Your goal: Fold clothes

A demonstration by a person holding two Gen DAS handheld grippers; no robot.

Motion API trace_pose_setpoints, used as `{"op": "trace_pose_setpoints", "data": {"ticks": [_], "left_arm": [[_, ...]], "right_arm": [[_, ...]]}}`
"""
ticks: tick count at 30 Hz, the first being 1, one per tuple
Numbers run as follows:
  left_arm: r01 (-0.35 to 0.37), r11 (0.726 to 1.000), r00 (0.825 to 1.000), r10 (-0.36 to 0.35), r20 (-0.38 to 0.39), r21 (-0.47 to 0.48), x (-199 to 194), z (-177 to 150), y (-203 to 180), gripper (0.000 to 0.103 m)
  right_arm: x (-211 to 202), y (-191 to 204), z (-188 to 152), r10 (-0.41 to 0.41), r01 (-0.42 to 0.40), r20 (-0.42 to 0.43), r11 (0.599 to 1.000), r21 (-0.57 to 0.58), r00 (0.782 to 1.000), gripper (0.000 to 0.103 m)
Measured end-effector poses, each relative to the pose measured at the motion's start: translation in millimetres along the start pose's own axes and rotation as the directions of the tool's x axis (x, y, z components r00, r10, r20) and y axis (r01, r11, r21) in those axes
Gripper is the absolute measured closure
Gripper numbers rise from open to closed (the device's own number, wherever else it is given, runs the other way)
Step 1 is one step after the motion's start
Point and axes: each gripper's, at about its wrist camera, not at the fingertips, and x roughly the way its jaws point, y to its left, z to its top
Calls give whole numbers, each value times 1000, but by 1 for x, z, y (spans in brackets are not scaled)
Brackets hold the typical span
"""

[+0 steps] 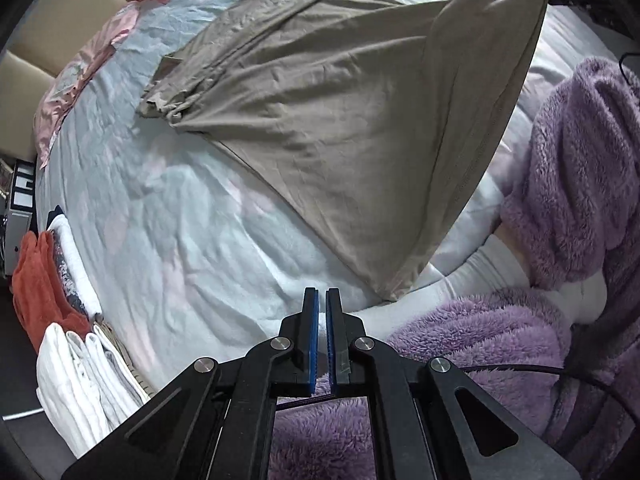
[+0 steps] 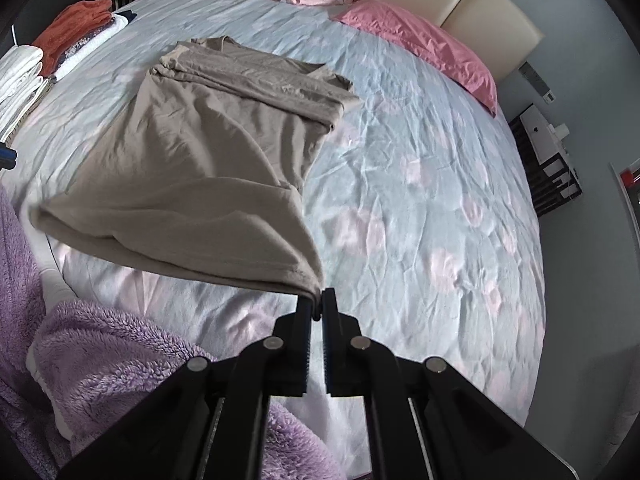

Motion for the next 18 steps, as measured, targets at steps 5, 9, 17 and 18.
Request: {"op": "trace_pose_setpoints", "data": {"ticks": [5,9,17,18], "left_arm": [[-7,990,1000,7,4,138,7,6,-25,90],[-3,962,1000,6,-12,275,20,12,-57,65],[-6,878,995,52,-84,479,64,26,-113,57],[-2,878,994,56,-99,478,71,28,-115,56]], "right_arm": [[22,11,-2,3,-5,-56,1000,-25,998,99],[25,12,4,5,-6,-59,1000,-17,998,99],[25,-1,6,25,-23,-60,999,37,998,98],[25,-3,5,31,-28,-60,999,47,998,98]]}}
